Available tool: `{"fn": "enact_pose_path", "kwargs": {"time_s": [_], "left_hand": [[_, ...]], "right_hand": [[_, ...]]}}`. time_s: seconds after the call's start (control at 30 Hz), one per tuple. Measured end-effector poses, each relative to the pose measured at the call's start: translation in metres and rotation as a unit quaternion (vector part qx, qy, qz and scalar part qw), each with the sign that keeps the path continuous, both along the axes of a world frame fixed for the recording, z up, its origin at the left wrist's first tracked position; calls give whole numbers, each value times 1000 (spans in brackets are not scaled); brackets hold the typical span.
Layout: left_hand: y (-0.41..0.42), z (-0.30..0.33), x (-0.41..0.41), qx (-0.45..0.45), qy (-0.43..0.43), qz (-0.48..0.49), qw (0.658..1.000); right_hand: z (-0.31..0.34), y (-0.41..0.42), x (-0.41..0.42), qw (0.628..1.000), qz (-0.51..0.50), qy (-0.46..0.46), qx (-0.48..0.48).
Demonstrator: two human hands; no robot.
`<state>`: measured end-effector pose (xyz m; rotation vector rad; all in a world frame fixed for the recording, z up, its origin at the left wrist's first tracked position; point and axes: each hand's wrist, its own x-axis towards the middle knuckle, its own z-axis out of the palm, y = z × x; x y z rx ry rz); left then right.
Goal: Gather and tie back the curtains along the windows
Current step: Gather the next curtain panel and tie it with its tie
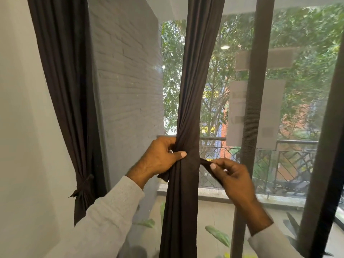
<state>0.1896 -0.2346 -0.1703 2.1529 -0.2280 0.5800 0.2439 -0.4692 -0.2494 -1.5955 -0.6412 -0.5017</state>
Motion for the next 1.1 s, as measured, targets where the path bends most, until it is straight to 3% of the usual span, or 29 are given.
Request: {"fn": "enact_pose_path", "kwargs": {"time_s": [0.13,0.3,0.47,0.57,0.7,0.83,0.97,1.1], "left_hand": [[-12,2,-3,66,-54,57,995],[-16,1,-1,47,-104,81,990],[-19,-10,-8,40,-162,-20,986],[-21,-16,-10,77,-205,-22,976],[-26,-17,-11,77,-194,-62,976],[-19,-14,-13,90,-175,-127,972],[-9,-7,-14,150,-179,-206,950],[-11,-19,-15,229,-250,-187,922]], "right_hand": [[19,-9,-14,997,69,-26,-11],[22,-11,-16,994,111,-24,-1],[13,-13,-9,990,129,-51,-39],[12,-5,-8,992,110,-56,-14],[9,4,-1,990,36,-133,-39],[5,5,2,989,12,-143,-23],[3,3,-3,991,21,-135,1],[-3,0,-10,990,39,-133,30]]}}
